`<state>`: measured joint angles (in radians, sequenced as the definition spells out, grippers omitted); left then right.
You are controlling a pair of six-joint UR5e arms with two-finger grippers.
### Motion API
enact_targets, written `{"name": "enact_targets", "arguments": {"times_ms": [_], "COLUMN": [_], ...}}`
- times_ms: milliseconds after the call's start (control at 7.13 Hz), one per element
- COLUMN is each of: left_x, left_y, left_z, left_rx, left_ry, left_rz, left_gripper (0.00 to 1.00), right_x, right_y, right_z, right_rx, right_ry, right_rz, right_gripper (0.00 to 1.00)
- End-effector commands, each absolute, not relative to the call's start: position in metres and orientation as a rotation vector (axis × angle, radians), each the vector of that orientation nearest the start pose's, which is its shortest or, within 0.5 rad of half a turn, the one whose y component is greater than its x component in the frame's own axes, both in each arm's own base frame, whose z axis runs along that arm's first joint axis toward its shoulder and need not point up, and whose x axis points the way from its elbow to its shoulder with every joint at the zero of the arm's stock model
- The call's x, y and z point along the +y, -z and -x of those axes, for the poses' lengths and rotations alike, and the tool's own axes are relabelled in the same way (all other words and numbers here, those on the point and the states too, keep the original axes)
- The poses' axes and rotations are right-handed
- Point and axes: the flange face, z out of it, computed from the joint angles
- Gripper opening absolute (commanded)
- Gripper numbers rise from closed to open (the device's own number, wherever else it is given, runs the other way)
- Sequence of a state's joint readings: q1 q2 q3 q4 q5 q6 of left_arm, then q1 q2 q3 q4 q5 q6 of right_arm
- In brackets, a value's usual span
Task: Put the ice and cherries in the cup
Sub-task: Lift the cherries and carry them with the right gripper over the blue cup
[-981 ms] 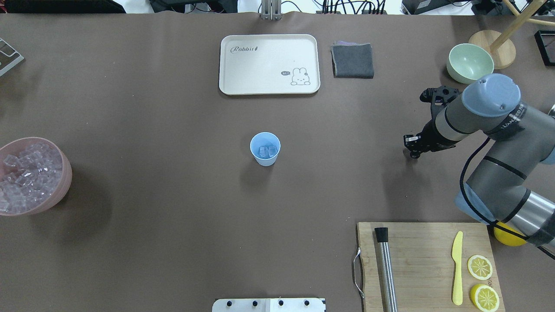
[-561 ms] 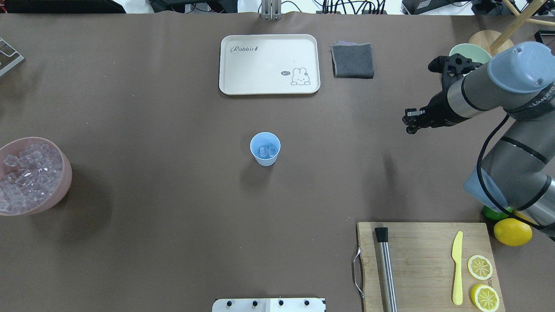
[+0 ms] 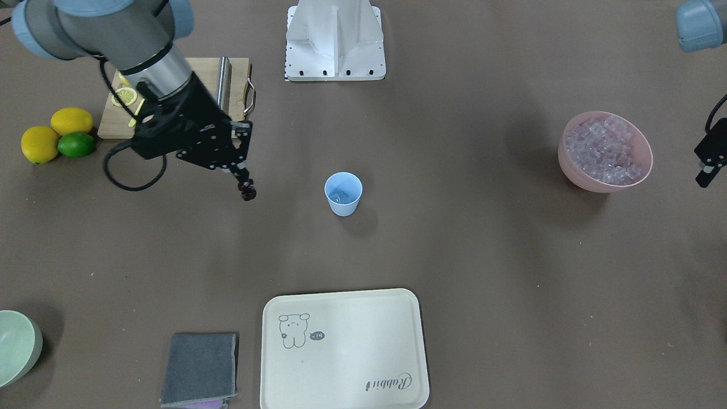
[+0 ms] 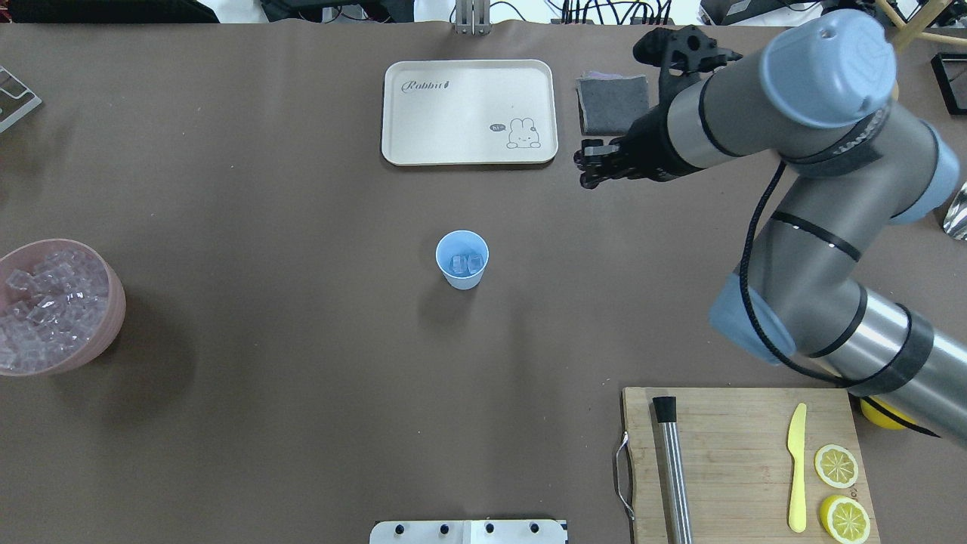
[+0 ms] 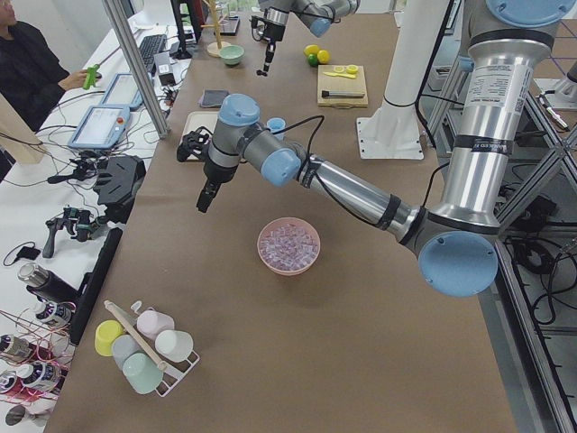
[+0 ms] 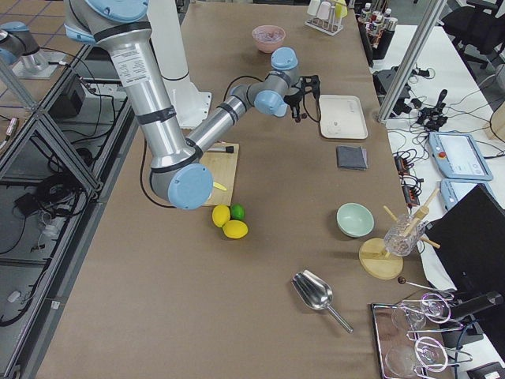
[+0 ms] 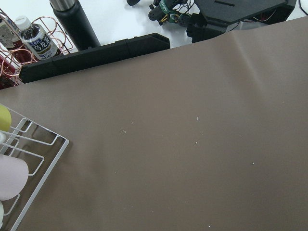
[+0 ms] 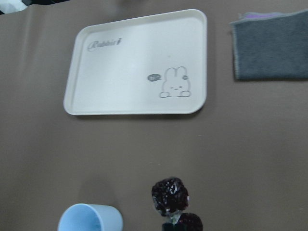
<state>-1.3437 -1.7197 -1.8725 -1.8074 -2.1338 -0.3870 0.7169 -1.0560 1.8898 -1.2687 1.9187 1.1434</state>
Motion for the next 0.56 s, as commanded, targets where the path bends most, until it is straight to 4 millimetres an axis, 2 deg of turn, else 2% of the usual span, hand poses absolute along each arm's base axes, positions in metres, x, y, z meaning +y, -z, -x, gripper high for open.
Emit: {"name": "enact_targets", "arguments": {"times_ms": [0,140,280,421], "left_x": [-0.547,-0.545,-0.544,-0.544], "left_y": [-0.428,-0.434,-0.435,-0.437], "left_z": [-0.043,-0.044,-0.043,-0.042], "left_rx": [0.710,0.708,0.705,0.705], "left_ry": [-0.035,-0.033,-0.030,-0.028], "left_rz": [-0.451,-0.440,-0.437,-0.434], "left_gripper": [0.98,0.98,0.98,0.98], "right_x": [-0.409,-0.390,-0.384,-0.387], "right_y": [-0.167,-0.167,-0.169,-0.161], "right_z": [0.477,0.503,0.516,0.528], "right_rx": [-1.096,-1.078,-1.062,-1.058], "right_ry": [-0.022,-0.007,-0.007,-0.008], "right_rz": [-0.412,-0.423,-0.438,-0.445], "right_gripper": [0.00,0.00,0.00,0.00]}}
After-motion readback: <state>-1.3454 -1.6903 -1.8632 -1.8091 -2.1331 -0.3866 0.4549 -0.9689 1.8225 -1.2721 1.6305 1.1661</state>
